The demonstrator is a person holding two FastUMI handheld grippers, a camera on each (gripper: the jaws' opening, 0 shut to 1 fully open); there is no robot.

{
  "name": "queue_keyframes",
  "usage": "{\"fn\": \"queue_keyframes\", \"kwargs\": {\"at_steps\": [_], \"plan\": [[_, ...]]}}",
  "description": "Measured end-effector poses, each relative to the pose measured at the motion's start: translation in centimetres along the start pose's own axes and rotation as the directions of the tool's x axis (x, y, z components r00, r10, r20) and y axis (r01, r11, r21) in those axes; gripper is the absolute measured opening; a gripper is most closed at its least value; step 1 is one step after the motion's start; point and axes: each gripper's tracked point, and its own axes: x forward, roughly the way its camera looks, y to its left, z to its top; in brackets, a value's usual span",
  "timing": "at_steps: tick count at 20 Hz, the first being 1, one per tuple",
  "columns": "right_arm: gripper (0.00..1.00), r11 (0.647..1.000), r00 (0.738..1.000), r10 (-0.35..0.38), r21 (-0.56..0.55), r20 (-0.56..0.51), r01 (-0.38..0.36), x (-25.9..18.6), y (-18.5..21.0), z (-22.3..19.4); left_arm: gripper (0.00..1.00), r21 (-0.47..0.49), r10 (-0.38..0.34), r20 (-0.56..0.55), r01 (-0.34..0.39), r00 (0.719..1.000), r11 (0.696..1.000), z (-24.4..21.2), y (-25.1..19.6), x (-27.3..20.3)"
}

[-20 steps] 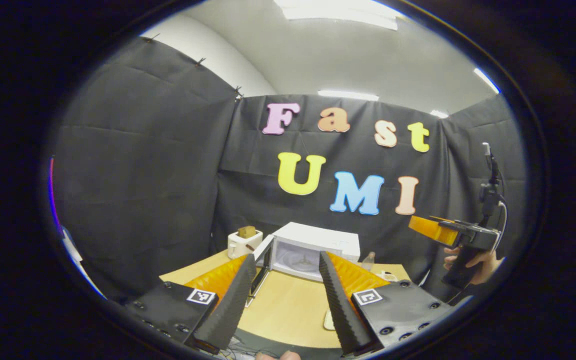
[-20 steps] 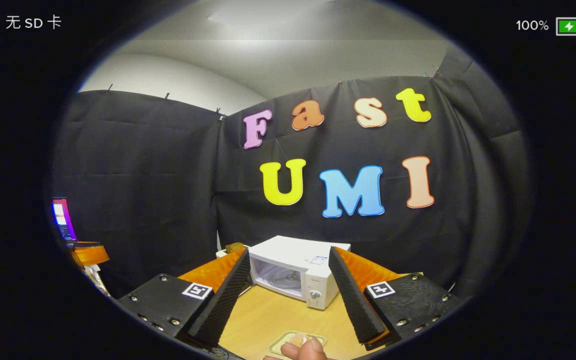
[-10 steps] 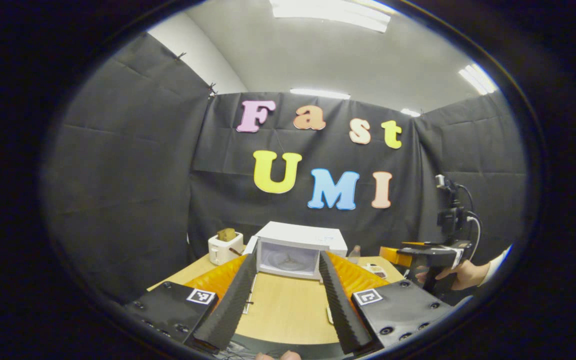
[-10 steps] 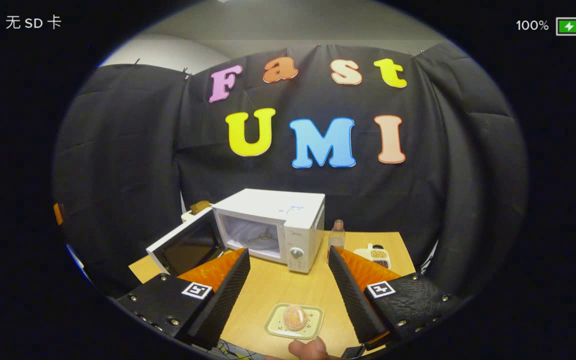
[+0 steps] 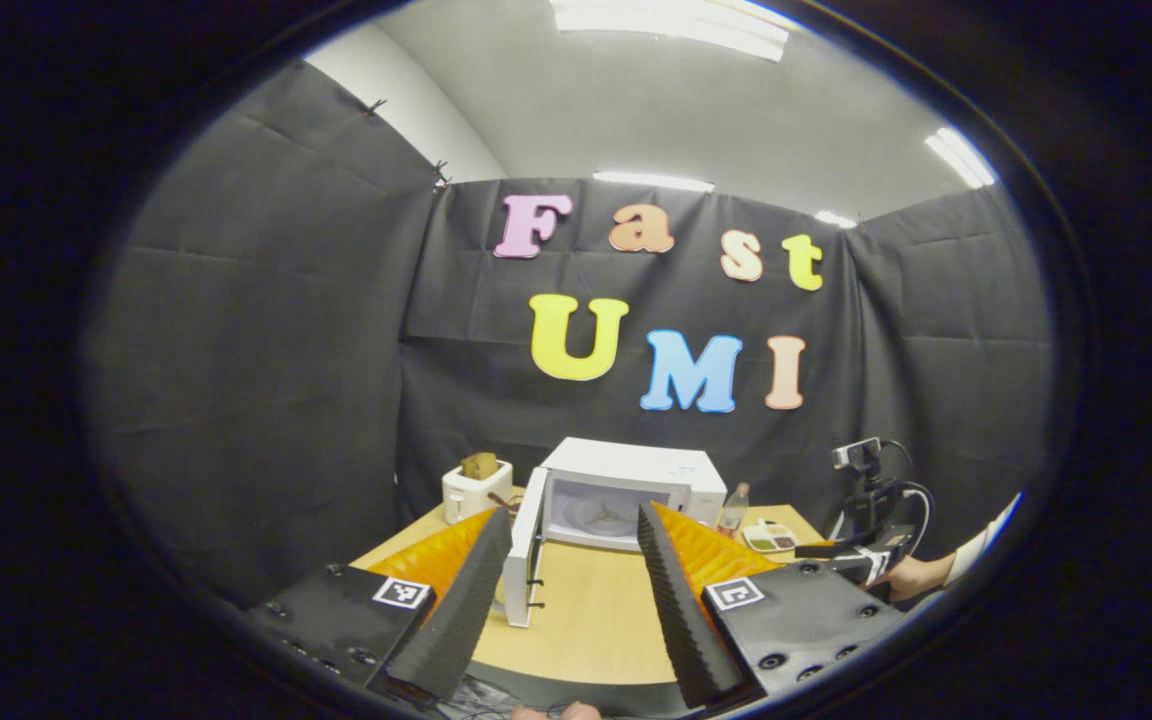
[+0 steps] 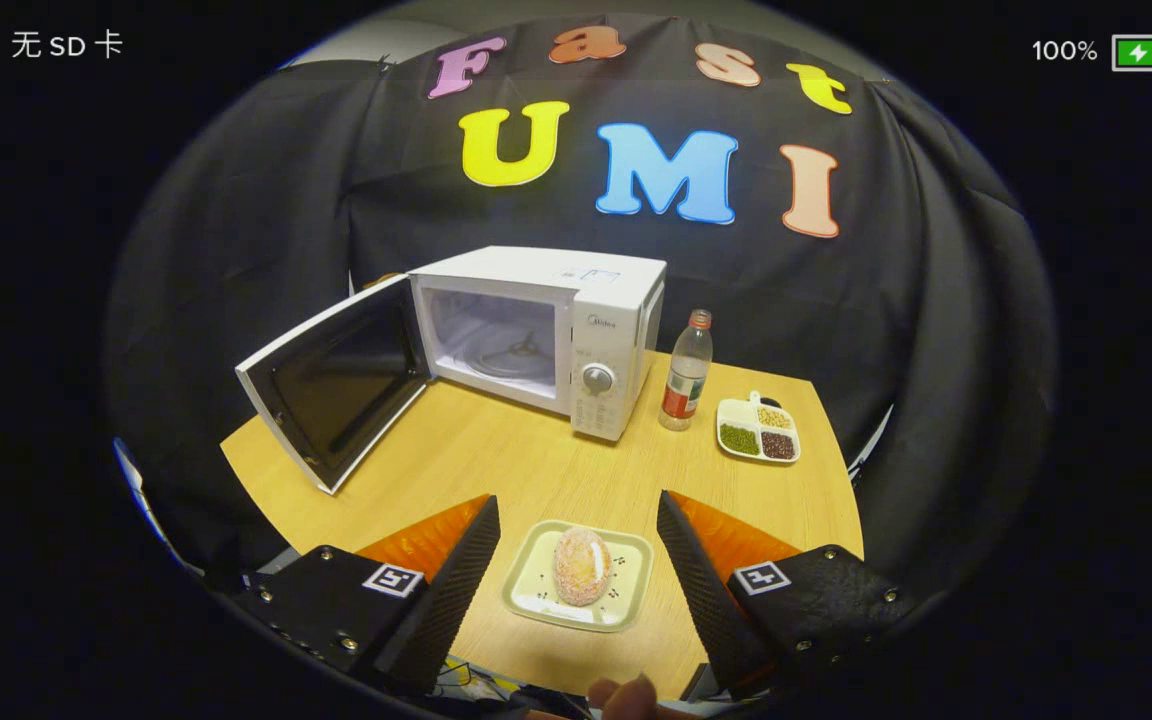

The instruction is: Open the microwave oven with the left hand, put the food in, and close the microwave oven.

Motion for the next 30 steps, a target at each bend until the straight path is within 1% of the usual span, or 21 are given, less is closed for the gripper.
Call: {"fn": "queue_keyframes", "kwargs": {"at_steps": [2,4,7,9,11,14,18,19,22,24,25,26,27,28,29,30], "plan": [[0.97,1.000,0.999,0.016,0.015,-0.040,-0.015,1.7,0.1,-1.7,0.85,-0.009,0.020,-0.007,-0.020,1.000,1.000,0.1,-0.2,0.6],[0.97,0.999,0.995,0.027,0.020,-0.097,-0.025,3.4,0.1,-3.9,0.85,-0.021,0.027,-0.039,-0.028,0.999,0.999,-0.7,-0.8,1.6],[0.97,0.999,0.986,0.040,0.015,-0.165,-0.038,5.8,0.0,-6.7,0.85,0.017,0.062,-0.057,-0.061,0.996,0.998,-0.6,-1.5,2.9],[0.97,0.998,0.975,0.054,0.001,-0.213,-0.055,7.3,0.0,-8.6,0.84,0.024,0.069,-0.080,-0.067,0.994,0.997,-0.9,-2.6,3.8],[0.97,0.998,0.966,0.060,-0.007,-0.252,-0.064,8.9,-0.3,-10.2,0.85,0.030,0.093,-0.101,-0.091,0.990,0.995,-1.1,-3.1,4.7],[0.97,0.998,0.954,0.065,-0.005,-0.293,-0.069,11.0,-0.8,-11.7,0.84,0.035,0.135,-0.128,-0.131,0.983,0.991,-1.2,-3.8,5.9],[0.97,0.995,0.938,0.095,0.004,-0.334,-0.099,13.2,-0.4,-13.2,0.85,0.087,0.183,-0.158,-0.171,0.970,0.981,-1.9,-5.0,7.1],[0.98,0.995,0.934,0.093,-0.007,-0.344,-0.101,13.6,-0.6,-13.7,0.85,0.095,0.190,-0.167,-0.176,0.967,0.980,-2.0,-5.3,7.3],[0.98,0.993,0.924,0.111,0.006,-0.367,-0.117,14.2,-0.6,-14.3,0.85,0.097,0.202,-0.186,-0.186,0.962,0.978,-2.5,-6.5,8.1],[0.96,0.993,0.921,0.112,0.004,-0.374,-0.119,14.6,-0.6,-14.7,0.80,0.104,0.207,-0.200,-0.189,0.958,0.976,-2.7,-7.0,8.6],[0.94,0.992,0.927,0.114,-0.006,-0.358,-0.124,14.7,-0.6,-14.5,0.90,0.106,0.211,-0.208,-0.192,0.955,0.976,-2.8,-7.0,8.7],[0.92,0.992,0.926,0.102,-0.027,-0.362,-0.120,14.2,-0.7,-14.4,0.90,0.107,0.214,-0.213,-0.195,0.953,0.975,-2.8,-7.2,8.7],[0.78,0.991,0.928,0.104,-0.042,-0.357,-0.128,14.5,-0.6,-14.6,0.90,0.109,0.217,-0.210,-0.198,0.953,0.974,-2.7,-7.2,8.7],[0.76,0.991,0.925,0.106,-0.044,-0.365,-0.130,14.7,-0.4,-14.7,0.80,0.112,0.220,-0.212,-0.200,0.952,0.973,-2.9,-7.3,8.5],[0.69,0.990,0.921,0.113,-0.035,-0.372,-0.136,14.4,-0.4,-14.7,0.90,0.116,0.223,-0.213,-0.203,0.951,0.972,-2.8,-7.2,8.3],[0.69,0.990,0.917,0.121,-0.016,-0.380,-0.138,14.3,-0.3,-14.7,0.80,0.120,0.229,-0.212,-0.207,0.950,0.971,-2.8,-7.1,8.0]]}}
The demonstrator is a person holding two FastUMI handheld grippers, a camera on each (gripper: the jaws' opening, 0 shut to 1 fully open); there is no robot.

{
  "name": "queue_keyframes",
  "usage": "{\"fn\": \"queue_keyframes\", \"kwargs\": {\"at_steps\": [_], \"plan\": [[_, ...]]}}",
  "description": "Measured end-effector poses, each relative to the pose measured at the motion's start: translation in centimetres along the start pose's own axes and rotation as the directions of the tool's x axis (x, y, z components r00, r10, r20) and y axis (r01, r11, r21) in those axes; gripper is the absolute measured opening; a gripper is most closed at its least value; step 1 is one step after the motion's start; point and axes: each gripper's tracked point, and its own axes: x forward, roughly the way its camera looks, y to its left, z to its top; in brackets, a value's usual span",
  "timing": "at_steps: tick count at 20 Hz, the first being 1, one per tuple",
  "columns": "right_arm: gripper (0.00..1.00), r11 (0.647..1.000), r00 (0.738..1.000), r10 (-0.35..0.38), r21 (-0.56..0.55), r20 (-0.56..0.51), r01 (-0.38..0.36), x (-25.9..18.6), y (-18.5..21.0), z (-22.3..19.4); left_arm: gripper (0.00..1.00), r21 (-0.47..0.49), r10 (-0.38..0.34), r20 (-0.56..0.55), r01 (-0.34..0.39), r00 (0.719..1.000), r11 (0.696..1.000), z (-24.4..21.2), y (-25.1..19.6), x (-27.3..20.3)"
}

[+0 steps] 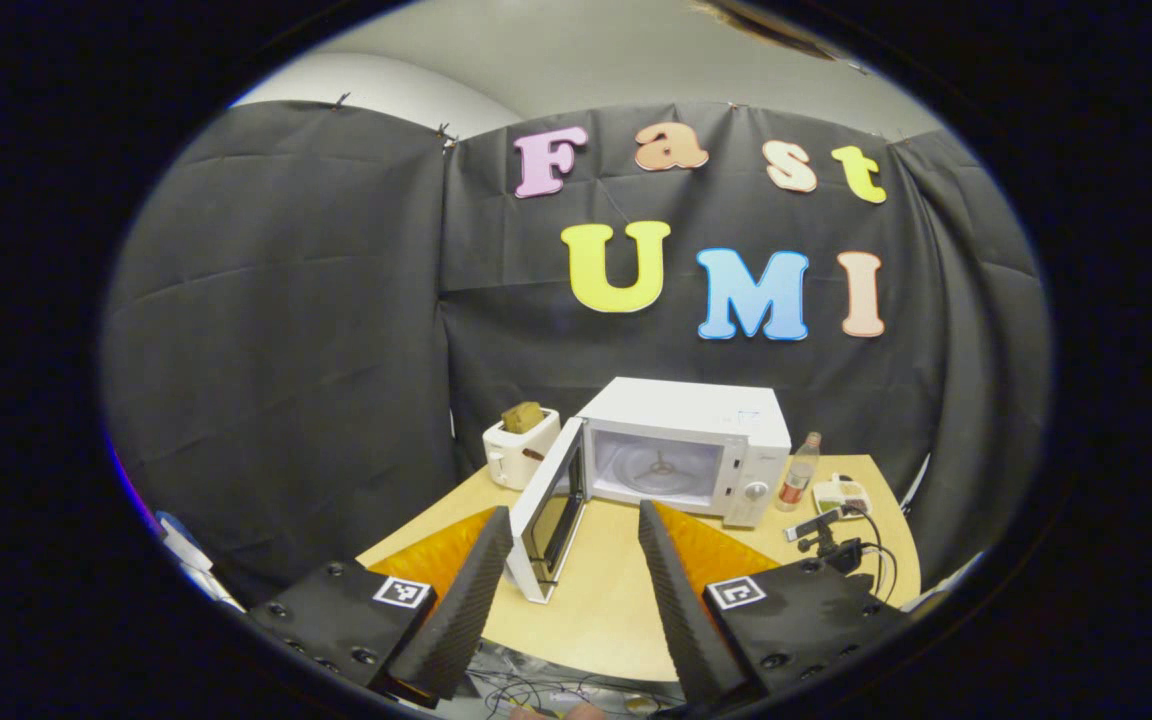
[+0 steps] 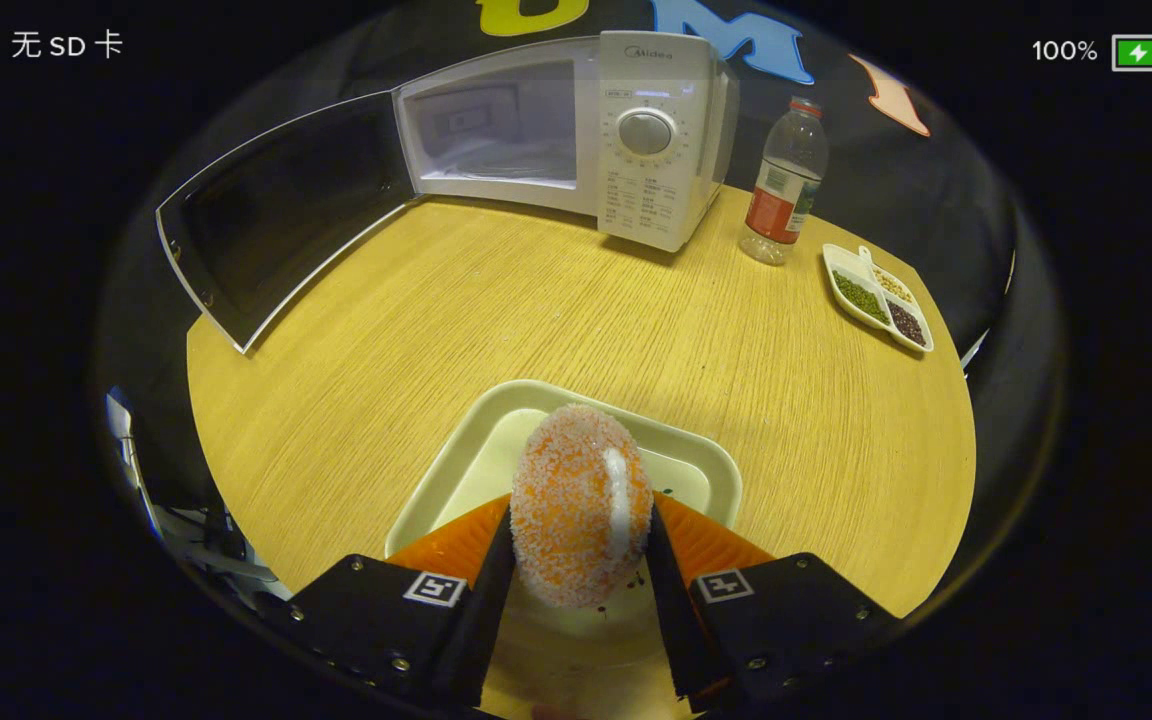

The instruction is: Open the microwave oven with the left hand, put the food in, and close the microwave oven.

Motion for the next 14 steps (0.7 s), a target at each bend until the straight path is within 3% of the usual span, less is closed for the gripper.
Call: {"fn": "queue_keyframes", "kwargs": {"at_steps": [6,14], "plan": [[0.69,1.000,1.000,0.013,0.009,0.010,-0.013,-1.1,1.1,1.1,0.83,-0.009,0.038,0.052,-0.037,0.998,0.999,0.9,2.7,-3.0],[0.69,0.999,0.992,-0.019,0.028,0.129,0.015,-5.5,5.2,5.6,0.82,-0.006,0.033,0.135,-0.032,0.990,0.999,1.1,8.7,-8.5]]}}
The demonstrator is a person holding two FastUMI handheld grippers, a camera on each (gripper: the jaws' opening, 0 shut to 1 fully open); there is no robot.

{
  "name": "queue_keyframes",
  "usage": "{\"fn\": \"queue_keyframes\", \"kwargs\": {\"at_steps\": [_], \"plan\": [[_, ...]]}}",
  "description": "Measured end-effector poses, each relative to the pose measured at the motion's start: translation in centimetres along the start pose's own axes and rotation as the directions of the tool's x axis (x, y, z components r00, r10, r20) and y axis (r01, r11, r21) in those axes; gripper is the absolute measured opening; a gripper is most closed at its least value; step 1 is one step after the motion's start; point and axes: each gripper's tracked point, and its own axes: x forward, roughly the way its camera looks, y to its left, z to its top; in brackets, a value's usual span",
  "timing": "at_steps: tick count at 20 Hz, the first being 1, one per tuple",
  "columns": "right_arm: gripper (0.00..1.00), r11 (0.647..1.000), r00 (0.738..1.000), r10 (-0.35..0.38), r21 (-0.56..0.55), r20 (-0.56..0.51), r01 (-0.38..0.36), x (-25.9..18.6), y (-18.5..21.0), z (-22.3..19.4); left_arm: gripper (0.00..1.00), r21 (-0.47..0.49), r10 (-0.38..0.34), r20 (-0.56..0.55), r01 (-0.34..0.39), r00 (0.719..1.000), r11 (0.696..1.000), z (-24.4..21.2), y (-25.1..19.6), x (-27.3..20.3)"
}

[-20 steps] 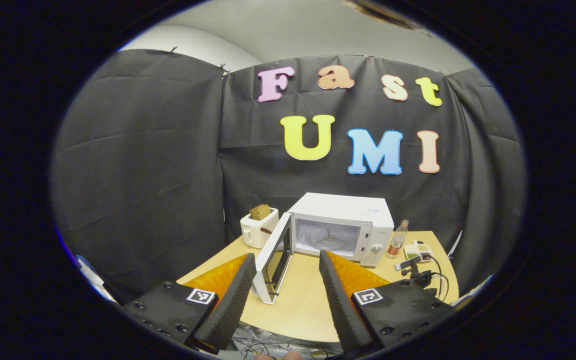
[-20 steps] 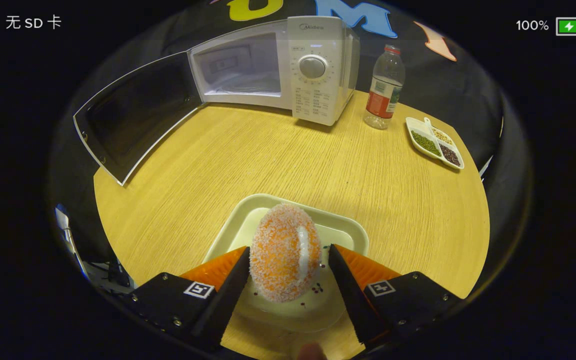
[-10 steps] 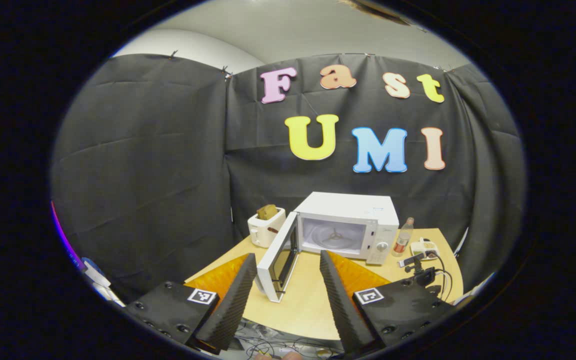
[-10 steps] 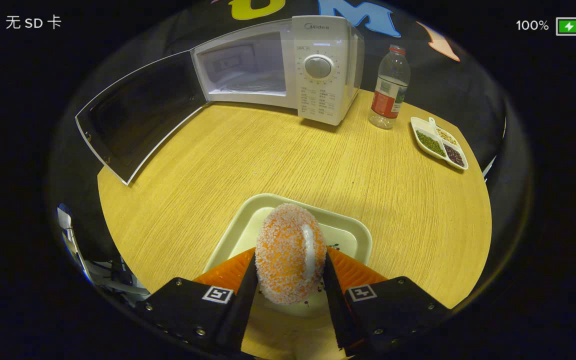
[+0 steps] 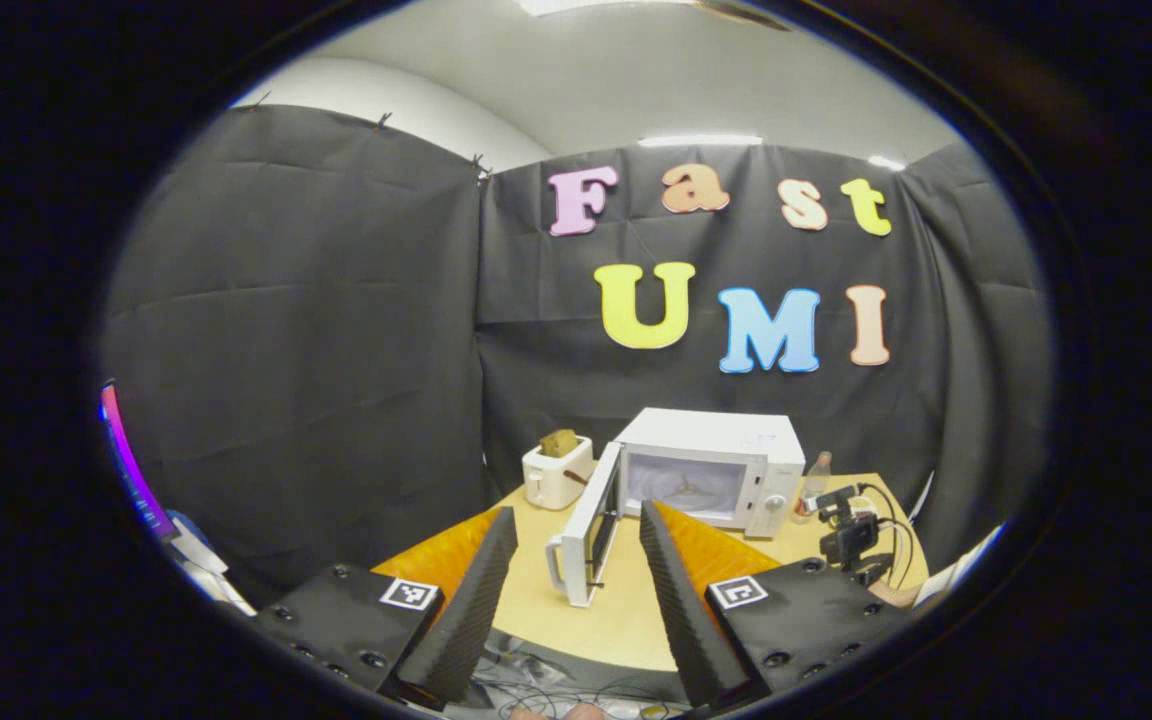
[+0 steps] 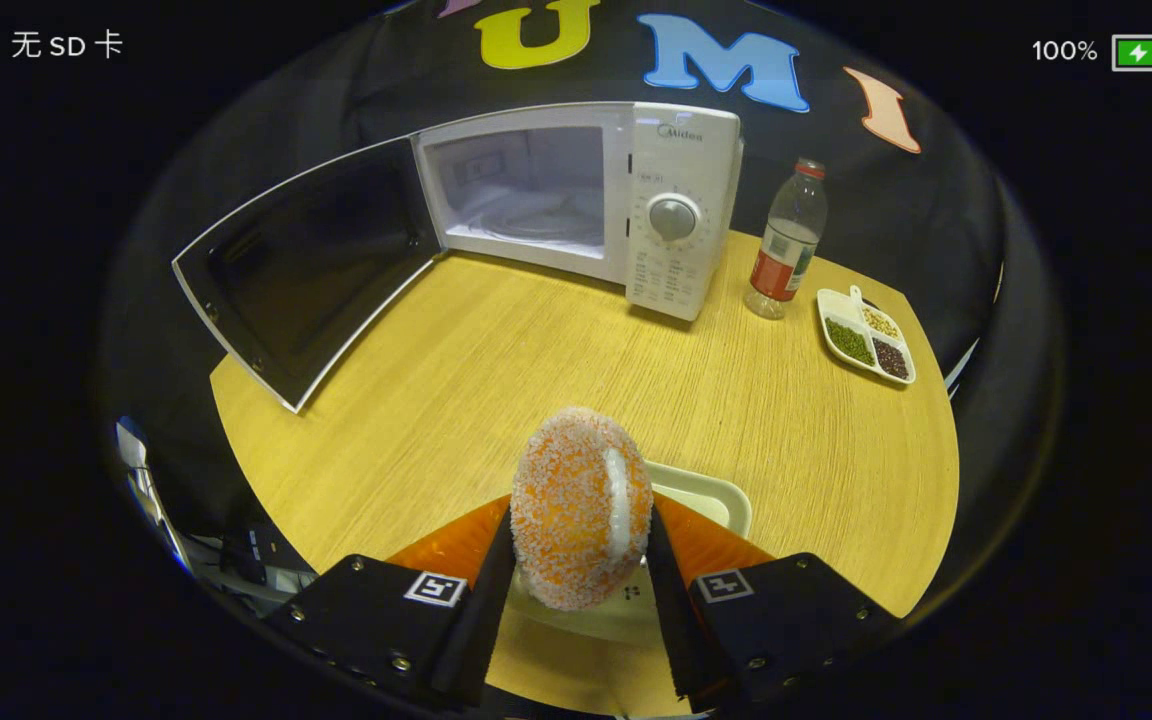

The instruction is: Open the microwave oven with the left hand, put the food in, and close the microwave oven.

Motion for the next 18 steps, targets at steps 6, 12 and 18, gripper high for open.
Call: {"fn": "queue_keyframes", "kwargs": {"at_steps": [6,12,18], "plan": [[0.68,0.999,0.997,-0.011,0.045,0.081,0.007,-1.8,4.7,3.2,0.82,0.028,-0.049,0.060,0.048,0.997,0.998,-0.1,3.5,-2.5],[0.69,0.999,0.991,0.036,0.014,0.132,-0.038,-1.3,9.6,7.1,0.82,0.017,-0.039,0.055,0.038,0.998,0.999,-0.2,5.7,-1.5],[0.68,0.995,0.985,0.056,0.069,0.165,-0.068,3.5,11.5,12.1,0.82,-0.008,-0.002,0.004,0.002,1.000,1.000,-0.7,6.4,1.5]]}}
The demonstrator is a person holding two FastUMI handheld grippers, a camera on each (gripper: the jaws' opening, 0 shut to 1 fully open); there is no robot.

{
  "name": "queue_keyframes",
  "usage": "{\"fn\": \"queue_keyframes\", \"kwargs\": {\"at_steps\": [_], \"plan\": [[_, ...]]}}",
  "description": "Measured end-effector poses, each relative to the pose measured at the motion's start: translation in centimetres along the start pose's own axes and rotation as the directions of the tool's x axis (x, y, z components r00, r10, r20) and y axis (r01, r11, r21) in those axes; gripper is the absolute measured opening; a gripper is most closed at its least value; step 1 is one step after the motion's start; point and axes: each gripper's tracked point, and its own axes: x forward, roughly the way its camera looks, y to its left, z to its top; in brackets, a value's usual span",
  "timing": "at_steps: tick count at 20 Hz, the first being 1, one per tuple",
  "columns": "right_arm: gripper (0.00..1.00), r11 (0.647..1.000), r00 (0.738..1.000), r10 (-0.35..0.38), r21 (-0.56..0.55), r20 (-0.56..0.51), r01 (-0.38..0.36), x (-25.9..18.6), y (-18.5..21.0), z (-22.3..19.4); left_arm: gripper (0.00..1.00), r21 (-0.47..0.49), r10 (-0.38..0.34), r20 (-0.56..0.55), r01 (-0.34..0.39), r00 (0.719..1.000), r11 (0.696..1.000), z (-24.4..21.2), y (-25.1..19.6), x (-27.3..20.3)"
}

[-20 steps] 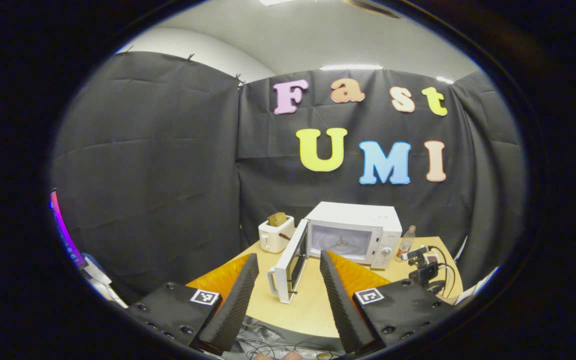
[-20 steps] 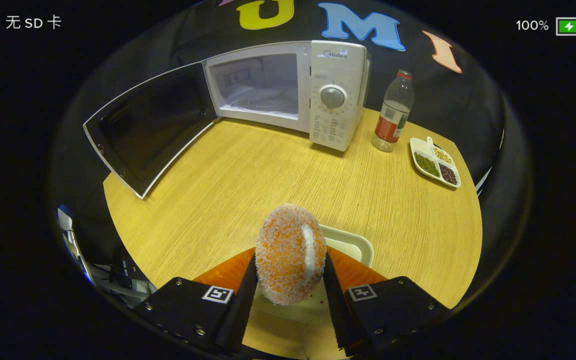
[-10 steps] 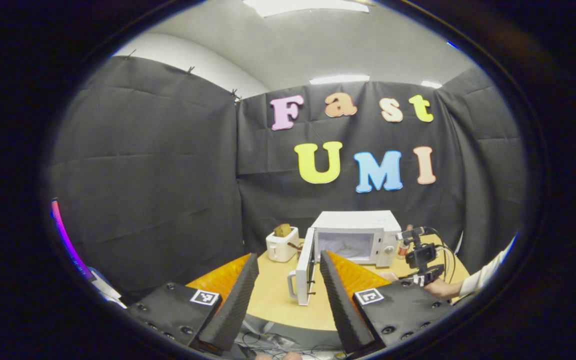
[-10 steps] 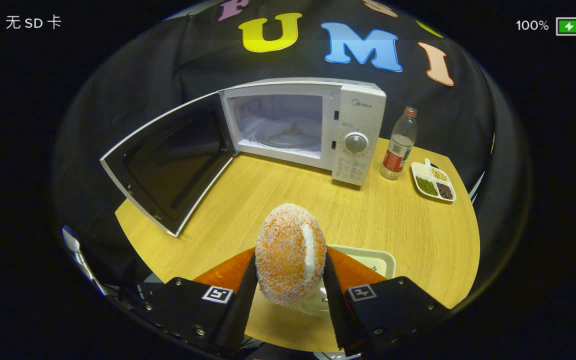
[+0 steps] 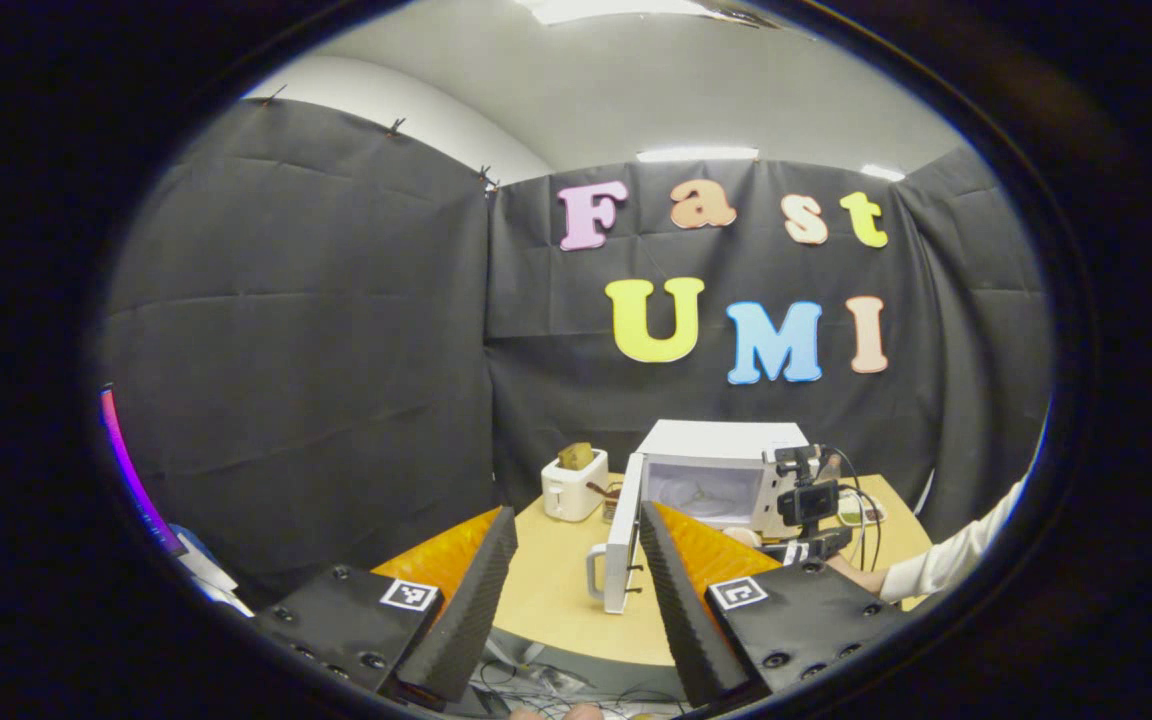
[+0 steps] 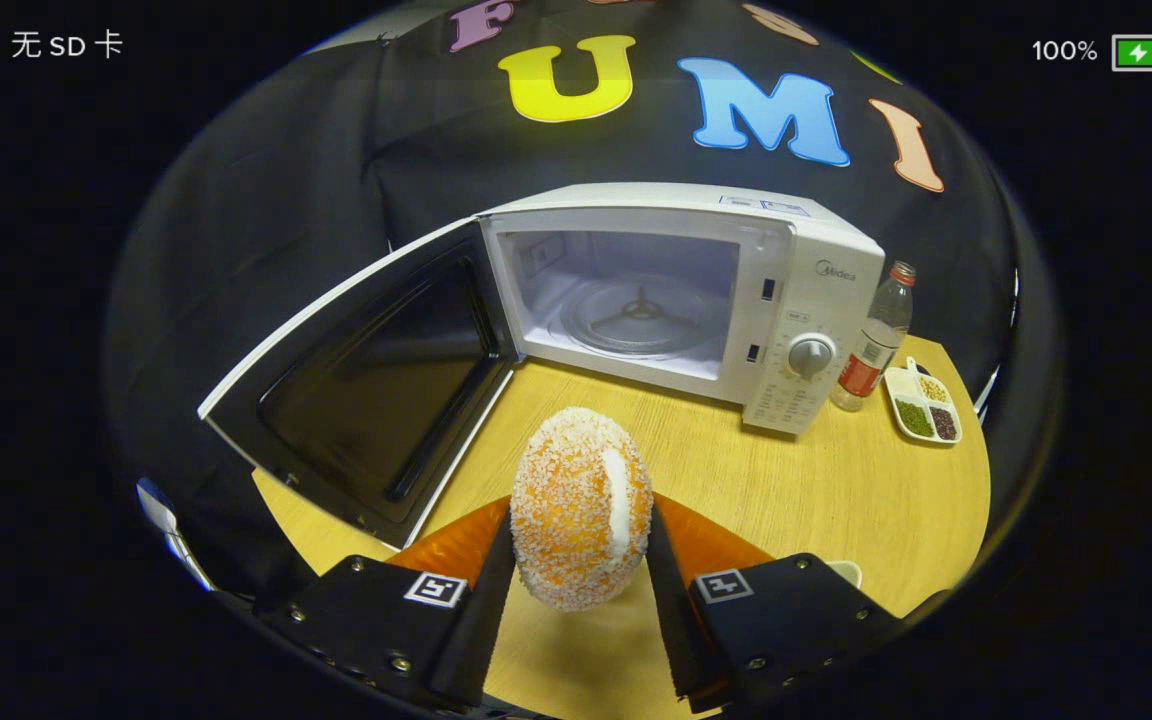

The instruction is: Open the microwave oven with the left hand, put the food in, and close the microwave oven.

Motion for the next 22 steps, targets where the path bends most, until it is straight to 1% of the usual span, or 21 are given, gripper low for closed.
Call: {"fn": "queue_keyframes", "kwargs": {"at_steps": [5,7,10,14,16,17,18,19,20,21,22], "plan": [[0.68,0.996,1.000,-0.003,0.090,0.022,0.001,6.1,-0.3,3.5,0.81,-0.015,0.073,-0.066,-0.074,0.995,0.997,-0.5,0.6,3.2],[0.68,0.989,0.999,0.006,0.145,0.040,-0.012,8.8,-0.2,5.1,0.81,0.005,0.102,-0.102,-0.102,0.990,0.995,-0.7,0.6,4.4],[0.68,0.978,0.997,-0.014,0.207,0.081,-0.003,13.1,-0.9,7.0,0.82,0.048,0.136,-0.138,-0.130,0.981,0.990,-0.9,0.2,6.1],[0.68,0.945,0.989,-0.032,0.327,0.148,-0.019,17.6,-1.3,9.1,0.82,0.072,0.141,-0.197,-0.129,0.970,0.989,-1.9,-0.4,7.9],[0.68,0.927,0.979,-0.047,0.375,0.199,-0.032,19.4,-1.7,10.4,0.81,0.074,0.140,-0.216,-0.127,0.966,0.989,-2.2,-0.4,9.1],[0.68,0.920,0.971,-0.069,0.391,0.230,-0.027,20.0,-2.1,11.1,0.87,0.066,0.137,-0.230,-0.125,0.963,0.990,-2.5,-0.5,9.5],[0.68,0.915,0.960,-0.092,0.403,0.263,-0.022,20.5,-2.5,12.0,0.87,0.056,0.134,-0.245,-0.124,0.960,0.991,-2.9,-0.4,9.9],[0.68,0.907,0.950,-0.118,0.422,0.287,-0.015,20.9,-2.9,12.7,0.84,0.048,0.133,-0.257,-0.125,0.957,0.991,-3.2,-0.3,10.4],[0.68,0.893,0.945,-0.134,0.450,0.299,-0.016,21.5,-3.1,13.3,0.84,0.043,0.132,-0.264,-0.126,0.955,0.991,-3.4,-0.3,10.9],[0.70,0.873,0.944,-0.133,0.486,0.303,-0.033,22.2,-3.2,13.7,0.84,0.039,0.132,-0.270,-0.126,0.954,0.991,-3.5,-0.1,11.3],[0.71,0.861,0.945,-0.152,0.509,0.291,-0.018,23.1,-3.7,13.5,0.84,0.040,0.131,-0.276,-0.125,0.952,0.991,-3.7,0.1,11.8]]}}
